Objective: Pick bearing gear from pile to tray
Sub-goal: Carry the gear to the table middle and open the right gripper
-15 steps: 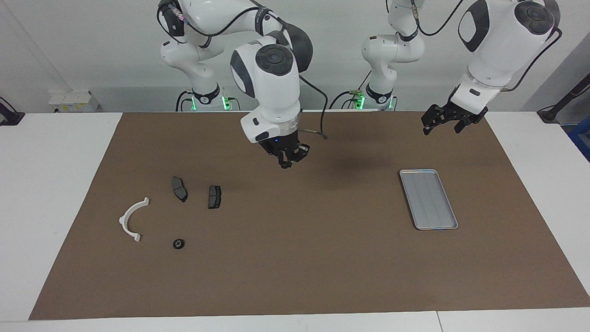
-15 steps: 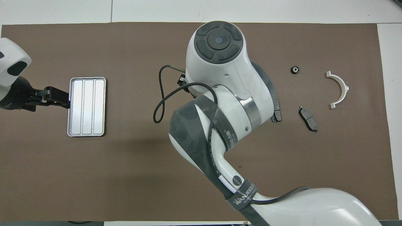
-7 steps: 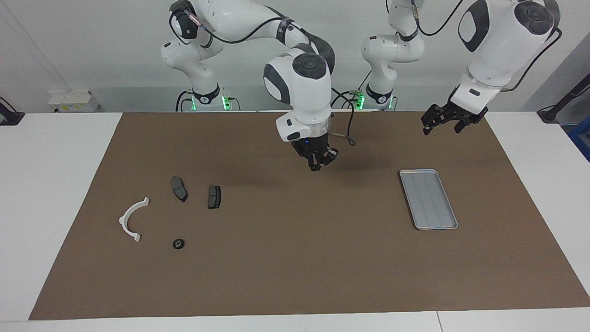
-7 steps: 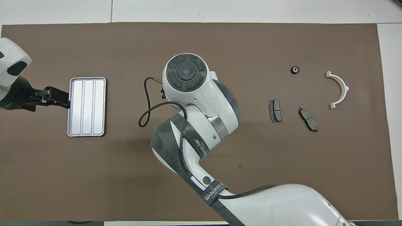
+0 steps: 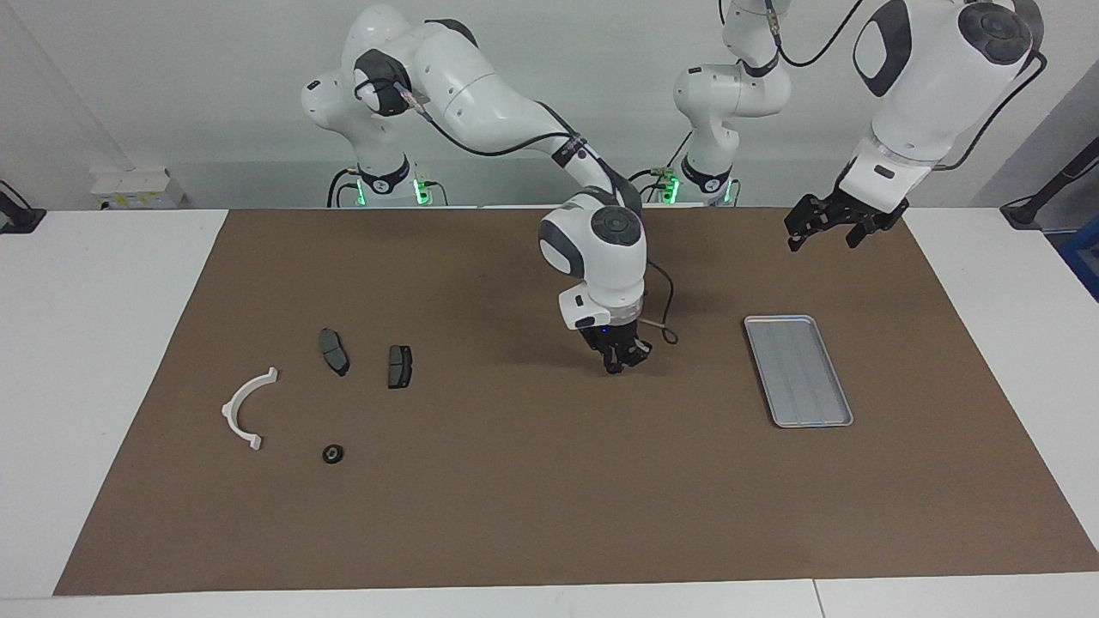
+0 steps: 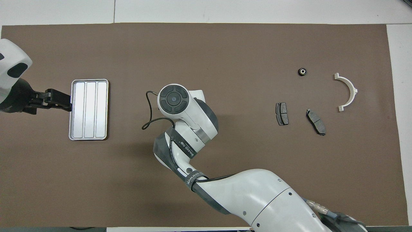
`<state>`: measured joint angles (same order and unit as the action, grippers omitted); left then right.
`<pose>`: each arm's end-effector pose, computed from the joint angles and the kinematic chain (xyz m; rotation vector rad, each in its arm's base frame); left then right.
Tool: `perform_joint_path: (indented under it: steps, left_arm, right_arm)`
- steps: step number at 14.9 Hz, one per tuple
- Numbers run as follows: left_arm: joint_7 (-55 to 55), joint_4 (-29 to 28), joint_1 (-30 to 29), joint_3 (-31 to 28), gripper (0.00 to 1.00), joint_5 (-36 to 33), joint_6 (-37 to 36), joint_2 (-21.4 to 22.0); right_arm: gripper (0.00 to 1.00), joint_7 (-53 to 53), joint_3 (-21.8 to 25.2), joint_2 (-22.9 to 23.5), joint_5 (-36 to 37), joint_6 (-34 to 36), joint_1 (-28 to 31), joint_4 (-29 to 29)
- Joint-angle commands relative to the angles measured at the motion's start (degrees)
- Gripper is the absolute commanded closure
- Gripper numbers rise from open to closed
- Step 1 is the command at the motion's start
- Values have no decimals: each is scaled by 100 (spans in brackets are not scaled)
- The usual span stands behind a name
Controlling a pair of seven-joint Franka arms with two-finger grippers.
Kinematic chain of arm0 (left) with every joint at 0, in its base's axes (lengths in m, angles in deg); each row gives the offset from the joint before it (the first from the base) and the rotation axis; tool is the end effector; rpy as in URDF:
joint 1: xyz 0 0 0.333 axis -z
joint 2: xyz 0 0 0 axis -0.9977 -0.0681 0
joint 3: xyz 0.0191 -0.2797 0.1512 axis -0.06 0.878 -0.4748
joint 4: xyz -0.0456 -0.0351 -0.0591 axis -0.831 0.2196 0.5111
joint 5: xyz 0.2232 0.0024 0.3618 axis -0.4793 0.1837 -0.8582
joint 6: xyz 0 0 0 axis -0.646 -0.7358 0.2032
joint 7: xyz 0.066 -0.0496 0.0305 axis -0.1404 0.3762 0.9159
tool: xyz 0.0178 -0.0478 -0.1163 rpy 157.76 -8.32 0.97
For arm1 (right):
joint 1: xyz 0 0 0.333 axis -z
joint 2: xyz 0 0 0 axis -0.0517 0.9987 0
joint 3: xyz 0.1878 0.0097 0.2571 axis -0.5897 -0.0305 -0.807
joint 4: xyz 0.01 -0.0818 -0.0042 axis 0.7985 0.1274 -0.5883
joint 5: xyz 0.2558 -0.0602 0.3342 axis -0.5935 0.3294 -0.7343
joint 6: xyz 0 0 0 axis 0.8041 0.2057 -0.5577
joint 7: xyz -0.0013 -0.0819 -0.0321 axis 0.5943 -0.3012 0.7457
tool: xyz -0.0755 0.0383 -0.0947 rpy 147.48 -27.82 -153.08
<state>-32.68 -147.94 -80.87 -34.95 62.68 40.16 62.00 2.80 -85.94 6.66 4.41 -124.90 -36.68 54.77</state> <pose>0.5768 -0.0613 0.5695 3.1244 0.0014 -0.1296 0.5996 0.5095 0.2682 -2.8774 0.9022 -0.0902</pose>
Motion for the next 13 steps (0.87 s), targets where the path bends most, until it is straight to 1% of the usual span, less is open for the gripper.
perform_joint_path:
  steps: [1,2,3,4,5,8,9,10,11,13]
  left_arm:
    - [-59,-55,-22,6,0,-60,-53,53]
    - [-59,-55,-22,6,0,-60,-53,53]
    - [-59,-55,-22,6,0,-60,-53,53]
    - [-59,-55,-22,6,0,-60,-53,53]
    - [-59,-55,-13,6,0,-60,-53,53]
    - [-59,-55,-22,6,0,-60,-53,53]
    - [-59,-55,-13,6,0,-60,-53,53]
    - [-59,-55,-21,6,0,-60,-53,53]
    - [-59,-55,-22,6,0,-60,-53,53]
    - [-59,-55,-21,6,0,-60,-53,53]
  right_arm:
    - [100,-120,-19,-40,95,-158,9,106]
    - [77,-120,-19,-40,95,-132,9,106]
    - [38,-120,-19,-49,95,-71,9,106]
    - [12,-120,-10,-49,104,-44,9,106]
    - [0,-120,-1,-57,121,60,9,89]
    - [0,-93,-19,-75,385,473,26,1]
    - [0,-50,-1,-101,411,736,79,-16]
    - [0,64,16,-145,429,947,123,-164]
    - [0,404,25,-206,438,1210,201,-340]
    - [0,1291,34,-451,412,1607,499,-482]
